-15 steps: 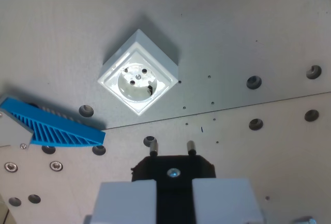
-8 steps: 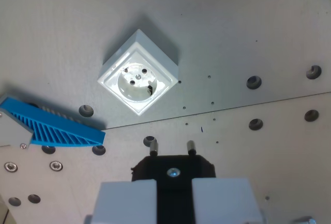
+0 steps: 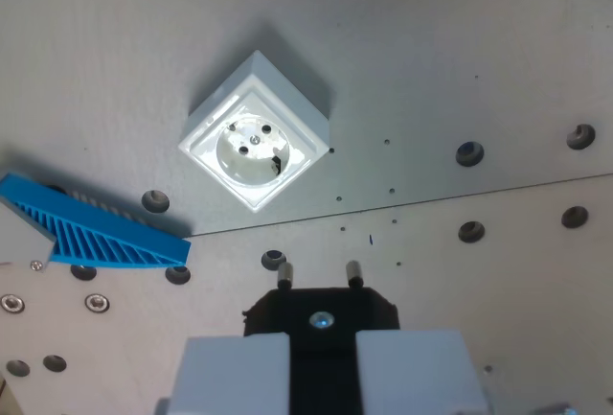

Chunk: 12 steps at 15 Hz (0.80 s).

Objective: Move above the white socket

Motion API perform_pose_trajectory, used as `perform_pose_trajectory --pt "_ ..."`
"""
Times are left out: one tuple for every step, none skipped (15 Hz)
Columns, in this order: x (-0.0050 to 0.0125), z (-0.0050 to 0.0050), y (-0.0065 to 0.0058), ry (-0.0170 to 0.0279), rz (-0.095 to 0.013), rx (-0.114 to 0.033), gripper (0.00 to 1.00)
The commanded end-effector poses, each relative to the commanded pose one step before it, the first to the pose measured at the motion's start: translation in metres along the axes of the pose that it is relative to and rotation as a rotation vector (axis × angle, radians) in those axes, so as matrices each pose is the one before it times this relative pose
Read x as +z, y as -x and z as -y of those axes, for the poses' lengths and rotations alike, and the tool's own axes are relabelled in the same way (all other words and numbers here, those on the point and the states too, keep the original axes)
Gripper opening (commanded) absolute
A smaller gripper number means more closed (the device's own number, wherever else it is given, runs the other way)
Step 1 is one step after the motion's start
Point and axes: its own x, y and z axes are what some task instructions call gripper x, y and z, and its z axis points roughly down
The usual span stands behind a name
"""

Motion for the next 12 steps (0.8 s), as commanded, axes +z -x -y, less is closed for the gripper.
perform_pose_trajectory --pt "0.00758 0.00148 0.00211 -0.00411 -0.0296 -0.0935 0.0" --pt "0.00196 0.00042 0.00049 -0.00057 -0.0062 -0.0126 0.0" --pt "0.00218 0.00044 0.00053 -0.00002 -0.0056 -0.0127 0.0" --pt "0.0024 0.00048 0.0006 -0.00034 -0.0069 -0.017 0.0" --pt "0.0026 0.00051 0.00067 -0.00013 -0.0051 -0.0157 0.0" --pt "0.00278 0.00055 0.00074 0.00041 -0.0037 -0.0175 0.0" --pt "0.00291 0.00057 0.00081 0.00043 -0.0051 -0.0186 0.0" --pt "0.00302 0.00059 0.00089 0.00081 -0.0053 -0.0172 0.0" --pt "0.00314 0.00065 0.00095 0.00065 -0.0044 -0.0201 0.0" --pt "0.00323 0.00071 0.00103 0.00151 -0.0019 -0.0197 0.0" --pt "0.00326 0.00081 0.00106 0.0012 -0.0012 -0.023 0.0" --pt "0.00325 0.00092 0.00103 0.00146 0.0012 -0.0198 0.0"
